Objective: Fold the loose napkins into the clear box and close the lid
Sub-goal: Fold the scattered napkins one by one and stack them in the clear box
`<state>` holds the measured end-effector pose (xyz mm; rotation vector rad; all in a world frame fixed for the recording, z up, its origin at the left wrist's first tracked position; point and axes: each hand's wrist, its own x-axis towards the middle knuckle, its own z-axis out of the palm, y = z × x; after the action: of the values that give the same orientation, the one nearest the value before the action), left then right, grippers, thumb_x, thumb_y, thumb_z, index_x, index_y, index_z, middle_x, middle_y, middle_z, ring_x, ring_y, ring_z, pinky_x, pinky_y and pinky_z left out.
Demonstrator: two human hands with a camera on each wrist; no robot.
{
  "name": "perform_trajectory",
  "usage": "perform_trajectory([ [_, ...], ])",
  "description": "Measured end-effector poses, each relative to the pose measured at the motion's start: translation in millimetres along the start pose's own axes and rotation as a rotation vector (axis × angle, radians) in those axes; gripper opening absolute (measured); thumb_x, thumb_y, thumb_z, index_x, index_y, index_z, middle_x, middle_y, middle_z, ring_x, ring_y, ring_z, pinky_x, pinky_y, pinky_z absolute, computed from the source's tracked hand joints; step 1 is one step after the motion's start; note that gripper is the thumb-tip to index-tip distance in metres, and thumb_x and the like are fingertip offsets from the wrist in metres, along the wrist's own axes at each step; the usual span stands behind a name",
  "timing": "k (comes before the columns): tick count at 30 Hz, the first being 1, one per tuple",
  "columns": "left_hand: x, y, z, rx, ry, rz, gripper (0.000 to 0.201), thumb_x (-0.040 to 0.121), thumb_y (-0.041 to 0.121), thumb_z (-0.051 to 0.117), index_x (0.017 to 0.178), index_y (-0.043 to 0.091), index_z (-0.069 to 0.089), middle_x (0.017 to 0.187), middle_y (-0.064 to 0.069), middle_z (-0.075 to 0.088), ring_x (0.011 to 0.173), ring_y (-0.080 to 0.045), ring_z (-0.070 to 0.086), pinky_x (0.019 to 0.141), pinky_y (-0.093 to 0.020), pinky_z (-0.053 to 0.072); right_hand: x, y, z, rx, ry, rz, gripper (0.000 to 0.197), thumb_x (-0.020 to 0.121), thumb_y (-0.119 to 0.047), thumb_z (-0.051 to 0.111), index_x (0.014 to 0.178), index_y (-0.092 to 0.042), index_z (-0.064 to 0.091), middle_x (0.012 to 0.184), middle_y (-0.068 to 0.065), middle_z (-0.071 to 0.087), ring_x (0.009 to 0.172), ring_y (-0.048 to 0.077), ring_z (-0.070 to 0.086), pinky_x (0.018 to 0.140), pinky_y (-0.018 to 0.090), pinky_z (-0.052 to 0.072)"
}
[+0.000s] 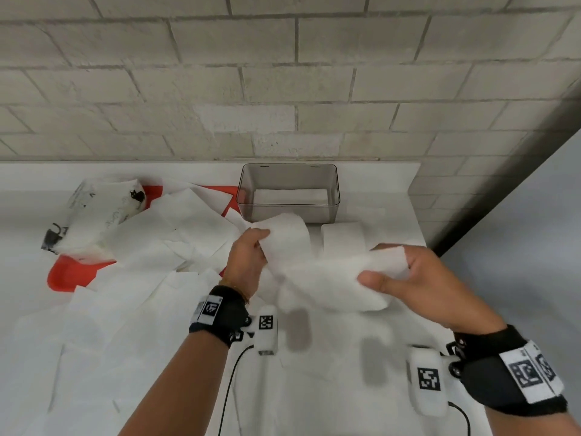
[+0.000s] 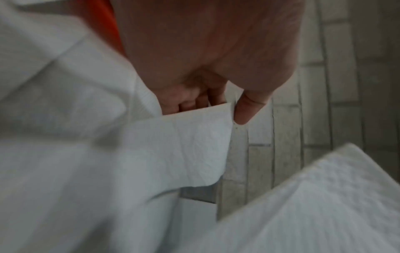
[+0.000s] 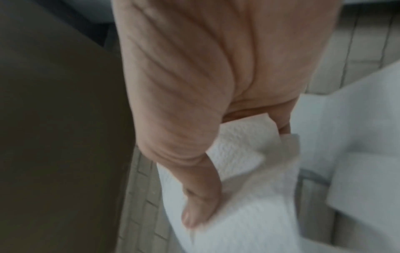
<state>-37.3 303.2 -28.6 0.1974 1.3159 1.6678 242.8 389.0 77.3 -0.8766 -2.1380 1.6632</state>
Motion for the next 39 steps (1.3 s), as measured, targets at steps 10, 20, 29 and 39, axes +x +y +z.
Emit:
perform_trajectory([
  [10, -68.9, -33.9, 28.5, -0.464, -0.185, -0.321, 0.046, 0.106, 0.027, 0.040, 0.136, 0.003, 0.065, 0.141, -0.018, 0.062, 0.125, -0.037, 0.064, 0.103, -0.052, 0.053, 28.1, -15.8, 34.8, 0.730, 0.238, 0.053, 0.038, 0.094, -0.013, 0.066, 0.131, -0.007, 0.067, 0.130, 0.012, 0.072, 0.124, 0.025, 0.067, 0.109, 0.044, 0.048],
  [20, -70.6, -29.3, 42.5, -0.647, -0.096, -0.212, 0.048, 0.107, 0.018, 0.029, 0.138, 0.002, 0.062, 0.136, -0.017, 0.067, 0.124, -0.032, 0.065, 0.099, -0.048, 0.056, 19.0, 40.9, 61.1, 0.608, 0.395, 0.343, 0.027, 0.093, -0.027, 0.076, 0.119, -0.018, 0.075, 0.113, -0.001, 0.079, 0.105, 0.017, 0.076, 0.086, 0.037, 0.057],
  [29, -72.3, -26.9, 44.3, -0.678, -0.183, -0.218, 0.055, 0.108, 0.014, 0.028, 0.102, 0.003, 0.082, 0.104, -0.009, 0.080, 0.088, -0.024, 0.079, 0.072, -0.034, 0.065, 15.7, 55.4, 68.0, 0.978, 0.174, 0.386, 0.042, 0.097, -0.022, 0.066, 0.138, -0.013, 0.065, 0.135, 0.012, 0.069, 0.125, 0.028, 0.066, 0.101, 0.046, 0.056],
  [39, -74.2, -21.1, 30.1, -0.658, -0.134, -0.166, 0.079, 0.096, 0.072, 0.039, 0.124, 0.008, 0.075, 0.125, -0.013, 0.073, 0.109, -0.031, 0.074, 0.098, -0.046, 0.055, 19.1, 69.4, 73.3, 0.903, 0.205, 0.318, 0.047, 0.087, -0.009, 0.074, 0.133, -0.007, 0.066, 0.131, 0.015, 0.071, 0.122, 0.028, 0.068, 0.098, 0.043, 0.059],
])
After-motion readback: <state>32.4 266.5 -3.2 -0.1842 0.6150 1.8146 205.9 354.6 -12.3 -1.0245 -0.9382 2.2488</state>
